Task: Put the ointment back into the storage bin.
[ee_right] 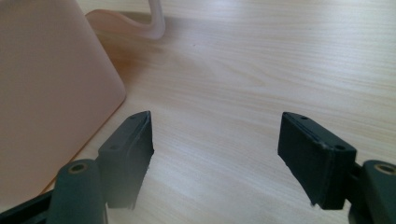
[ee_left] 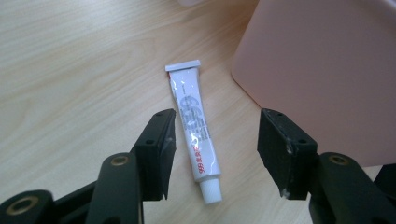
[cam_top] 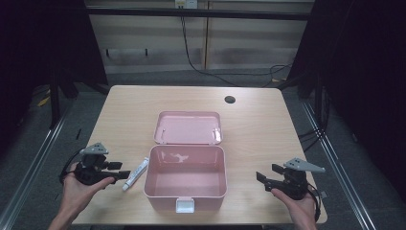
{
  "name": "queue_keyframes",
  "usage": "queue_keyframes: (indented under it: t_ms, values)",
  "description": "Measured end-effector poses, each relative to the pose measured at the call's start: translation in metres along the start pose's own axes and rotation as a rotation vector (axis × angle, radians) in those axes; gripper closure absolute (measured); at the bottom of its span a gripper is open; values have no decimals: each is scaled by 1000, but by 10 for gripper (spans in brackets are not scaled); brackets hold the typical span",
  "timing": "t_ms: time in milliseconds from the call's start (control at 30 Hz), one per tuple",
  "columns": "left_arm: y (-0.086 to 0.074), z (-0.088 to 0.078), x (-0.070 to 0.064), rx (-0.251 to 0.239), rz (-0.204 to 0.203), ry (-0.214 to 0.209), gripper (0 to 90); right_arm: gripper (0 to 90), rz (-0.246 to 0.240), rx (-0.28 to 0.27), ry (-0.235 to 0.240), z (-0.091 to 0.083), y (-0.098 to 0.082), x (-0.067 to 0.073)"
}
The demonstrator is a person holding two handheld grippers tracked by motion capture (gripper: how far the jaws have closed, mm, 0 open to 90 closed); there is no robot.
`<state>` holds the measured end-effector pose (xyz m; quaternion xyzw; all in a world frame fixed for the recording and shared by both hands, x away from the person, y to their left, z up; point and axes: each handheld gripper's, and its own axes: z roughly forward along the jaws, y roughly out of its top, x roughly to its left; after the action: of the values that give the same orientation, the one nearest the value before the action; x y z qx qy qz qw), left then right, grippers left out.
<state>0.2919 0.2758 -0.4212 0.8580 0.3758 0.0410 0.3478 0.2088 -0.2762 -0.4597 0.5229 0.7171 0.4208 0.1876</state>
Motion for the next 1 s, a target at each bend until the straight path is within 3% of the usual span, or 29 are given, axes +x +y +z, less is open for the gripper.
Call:
queue_keyframes:
  t_ms: [100, 167, 300, 433, 633, 800, 1000]
  values:
    - [8, 0, 0, 18, 5, 6, 488, 265, -5, 8, 7, 1, 0, 1]
    - [16, 2, 3, 31, -18, -36, 486, 269, -13, 12, 15, 1, 0, 2]
    - [19, 7, 5, 58, -27, -25, 488, 269, -14, 17, 19, 1, 1, 2]
    - [22, 17, 6, 151, -10, -20, 500, 270, -21, 23, 20, 3, 1, 2]
    - [24, 26, 6, 174, -5, -19, 529, 271, -24, 34, 25, 4, 0, 3]
    - [27, 40, 7, 245, 3, -1, 536, 271, -25, 35, 29, 4, 1, 3]
    - [27, 51, 5, 286, -9, 4, 562, 270, -25, 39, 31, 4, 0, 3]
